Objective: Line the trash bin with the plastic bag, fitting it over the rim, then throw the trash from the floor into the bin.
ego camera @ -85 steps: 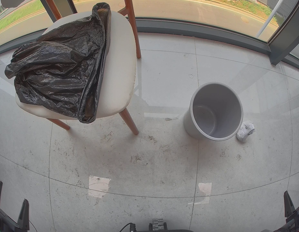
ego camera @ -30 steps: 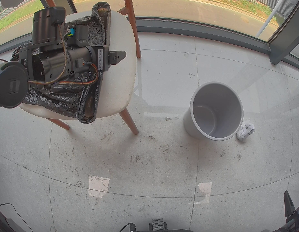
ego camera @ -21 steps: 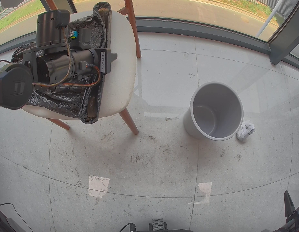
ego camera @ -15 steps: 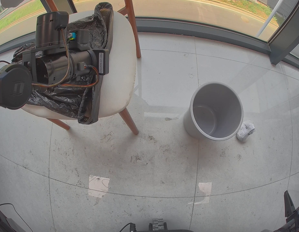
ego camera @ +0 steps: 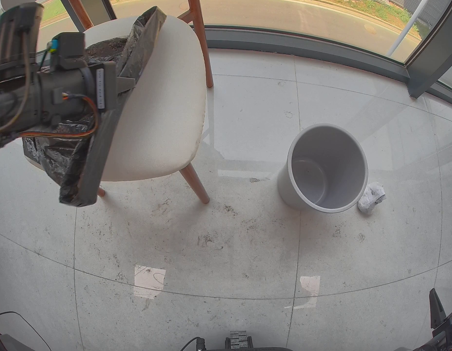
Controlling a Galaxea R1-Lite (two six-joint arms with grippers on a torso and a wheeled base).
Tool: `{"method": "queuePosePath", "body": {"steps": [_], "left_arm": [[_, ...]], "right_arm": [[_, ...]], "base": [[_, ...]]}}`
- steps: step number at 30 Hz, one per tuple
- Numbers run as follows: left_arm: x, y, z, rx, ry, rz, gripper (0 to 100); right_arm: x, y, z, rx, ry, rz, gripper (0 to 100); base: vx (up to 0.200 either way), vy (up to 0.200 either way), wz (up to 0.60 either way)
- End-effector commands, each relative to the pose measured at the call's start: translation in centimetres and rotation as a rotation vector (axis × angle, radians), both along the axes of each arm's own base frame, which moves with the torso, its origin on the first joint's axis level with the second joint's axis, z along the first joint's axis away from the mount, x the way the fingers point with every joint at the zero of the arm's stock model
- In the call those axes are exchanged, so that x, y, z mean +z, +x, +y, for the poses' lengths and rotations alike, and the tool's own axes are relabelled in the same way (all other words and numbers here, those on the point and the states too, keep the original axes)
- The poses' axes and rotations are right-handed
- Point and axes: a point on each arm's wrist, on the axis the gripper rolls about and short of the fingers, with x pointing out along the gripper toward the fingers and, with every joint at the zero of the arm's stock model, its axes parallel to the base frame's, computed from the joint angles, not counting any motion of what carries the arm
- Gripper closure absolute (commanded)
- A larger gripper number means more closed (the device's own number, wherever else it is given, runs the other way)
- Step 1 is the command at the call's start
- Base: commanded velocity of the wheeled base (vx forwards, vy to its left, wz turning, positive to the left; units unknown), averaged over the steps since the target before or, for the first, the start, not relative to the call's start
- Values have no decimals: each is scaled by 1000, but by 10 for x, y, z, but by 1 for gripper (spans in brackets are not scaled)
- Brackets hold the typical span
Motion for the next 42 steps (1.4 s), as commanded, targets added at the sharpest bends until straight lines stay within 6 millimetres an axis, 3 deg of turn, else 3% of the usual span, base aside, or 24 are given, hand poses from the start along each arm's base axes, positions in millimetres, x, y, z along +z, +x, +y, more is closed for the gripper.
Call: {"method": "queuePosePath", "body": {"steps": [1, 4, 5, 10, 14, 27, 36, 42], "left_arm": [[15, -68, 31, -158, -193, 27, 100], [10, -64, 38, -123, -307, 87, 100], [8, -60, 40, -100, -426, 108, 100], [-2, -53, 39, -132, -636, 62, 100], [-6, -54, 34, -205, -650, 30, 100], [-5, -64, 13, -698, -559, 125, 100], [-8, -46, -12, -877, -576, 154, 100], [-16, -22, -33, -923, -649, 186, 100]], "right_arm": [[-5, 1, 0, 0, 0, 12, 0], [-5, 1, 0, 0, -2, 12, 0], [-5, 1, 0, 0, -2, 12, 0], [-5, 1, 0, 0, -2, 12, 0], [-5, 1, 0, 0, -2, 12, 0], [-5, 1, 0, 0, -3, 12, 0], [-5, 1, 0, 0, -2, 12, 0], [-5, 1, 0, 0, -2, 12, 0]], "base": [[0, 0, 0], [0, 0, 0], [0, 0, 0], [0, 0, 0], [0, -150, 0], [0, -200, 0], [0, -200, 0], [0, -200, 0]]}}
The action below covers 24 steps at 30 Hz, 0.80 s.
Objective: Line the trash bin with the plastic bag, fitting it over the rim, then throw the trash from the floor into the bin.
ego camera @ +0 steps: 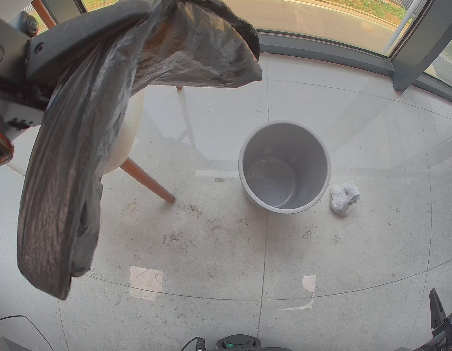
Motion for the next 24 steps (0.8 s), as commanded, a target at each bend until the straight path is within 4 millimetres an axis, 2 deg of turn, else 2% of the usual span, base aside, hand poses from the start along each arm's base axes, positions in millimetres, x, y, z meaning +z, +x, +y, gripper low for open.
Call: {"method": "queuePosePath", "body": {"steps": [1, 7, 11, 13, 14, 15, 17, 24], "left_arm": [[-18, 30, -24, -46, 2, 97, 100], [-29, 48, -45, -106, -41, 125, 100], [-47, 67, -59, -114, -59, 127, 100], [-59, 77, -65, -110, -69, 125, 100], [-59, 77, -65, -110, -69, 125, 100], [-72, 88, -72, -112, -79, 117, 100], [-81, 95, -76, -117, -85, 135, 100], [-95, 105, -83, -166, -140, 228, 100]], "right_arm": [[-5, 1, 0, 1, 0, 12, 0], [-5, 1, 0, 3, 1, 12, 0], [-5, 1, 0, 3, 1, 10, 0], [-5, 1, 0, 3, 1, 10, 0], [-5, 1, 0, 3, 1, 10, 0], [-5, 1, 0, 3, 1, 10, 0], [-5, 1, 0, 3, 1, 10, 0], [-5, 1, 0, 1, 1, 10, 0]], "base": [[0, -200, 0], [0, -200, 0], [0, -200, 0], [0, 0, 0], [0, 0, 0], [0, 0, 0], [0, 0, 0], [0, 0, 0]]}}
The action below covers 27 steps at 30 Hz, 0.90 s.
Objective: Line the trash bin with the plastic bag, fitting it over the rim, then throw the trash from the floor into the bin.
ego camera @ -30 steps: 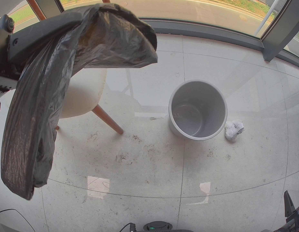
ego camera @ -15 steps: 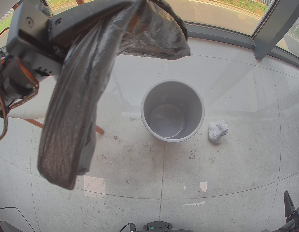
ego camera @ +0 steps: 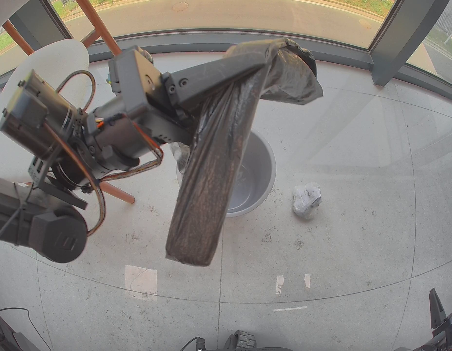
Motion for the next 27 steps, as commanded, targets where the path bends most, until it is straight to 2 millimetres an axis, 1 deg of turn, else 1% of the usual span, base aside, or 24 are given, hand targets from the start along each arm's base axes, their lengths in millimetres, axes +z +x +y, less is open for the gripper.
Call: {"method": "queuePosePath", "body": {"steps": [1, 3, 4, 10, 18, 19, 21, 22, 23, 24, 27], "left_arm": [[-32, 23, -15, -22, 20, 99, 100], [-40, 28, -19, -27, 19, 112, 100], [-47, 33, -22, -28, 31, 128, 100], [-63, 44, -29, -21, 53, 159, 100], [-72, 65, -42, -21, 45, 146, 100], [-72, 66, -43, -19, 43, 145, 100], [-80, 76, -40, 1, 52, 157, 100], [-81, 76, -39, 3, 53, 157, 100], [-88, 80, -40, 15, 63, 159, 100], [-91, 81, -40, 19, 67, 159, 100], [-107, 92, -35, 63, 90, 170, 100]], "right_arm": [[-5, 1, 0, 0, 0, 12, 0], [-5, 1, 0, -1, 0, 12, 0], [-5, 1, 0, 0, 0, 12, 0], [-5, 1, 0, 0, 1, 10, 0], [-5, 1, 0, -1, 1, 12, 0], [-5, 1, 0, -1, 1, 12, 0], [-5, 1, 0, 0, 1, 10, 0], [-5, 1, 0, 0, 1, 12, 0], [-5, 1, 0, 0, 1, 12, 0], [-5, 1, 0, -1, 1, 12, 0], [-5, 1, 0, -1, 3, 12, 0]], "base": [[0, 0, 0], [0, 0, 0], [0, 0, 0], [0, 0, 0], [0, 0, 0], [0, 0, 0], [0, 0, 0], [0, 0, 0], [0, 0, 0], [0, 0, 0], [0, 0, 0]]}}
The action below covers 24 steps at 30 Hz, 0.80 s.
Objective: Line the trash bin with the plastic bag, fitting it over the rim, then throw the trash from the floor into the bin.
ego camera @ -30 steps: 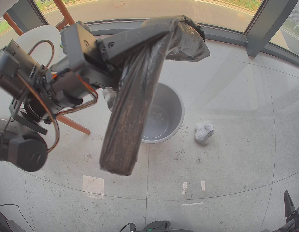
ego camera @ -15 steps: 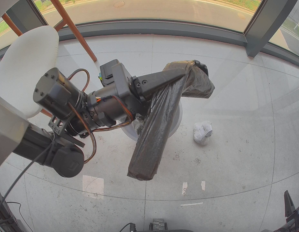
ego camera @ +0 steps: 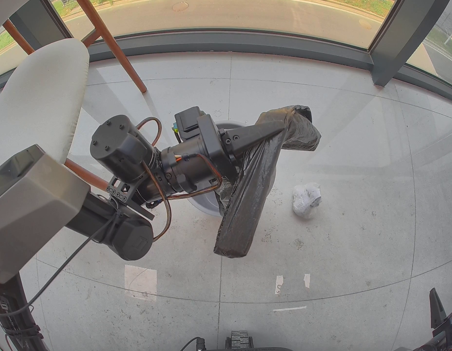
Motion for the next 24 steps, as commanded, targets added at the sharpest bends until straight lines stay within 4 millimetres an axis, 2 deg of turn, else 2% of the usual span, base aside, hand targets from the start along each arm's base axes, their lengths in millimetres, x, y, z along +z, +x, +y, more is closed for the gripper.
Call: {"method": "queuePosePath", "body": {"steps": [1, 7, 14, 16, 21, 24], "left_arm": [[-27, 16, 2, 47, 27, 26, 100], [-37, 25, 4, 99, 29, 22, 100], [-47, 32, 10, 182, 96, -106, 100], [-50, 32, 10, 214, 144, -119, 100], [-45, 26, 16, 532, 457, -160, 100], [-48, 18, 14, 560, 560, -215, 100]], "right_arm": [[-5, 1, 0, 0, 1, 12, 0], [-5, 1, 0, 0, 1, 12, 0], [-5, 1, 0, 0, 1, 12, 0], [-5, 1, 0, 0, 1, 12, 0], [-5, 1, 0, 0, 0, 12, 0], [-5, 1, 0, 0, -3, 12, 0]], "base": [[0, 0, 0], [0, 0, 0], [0, 0, 0], [0, 0, 0], [0, 0, 0], [0, 0, 0]]}}
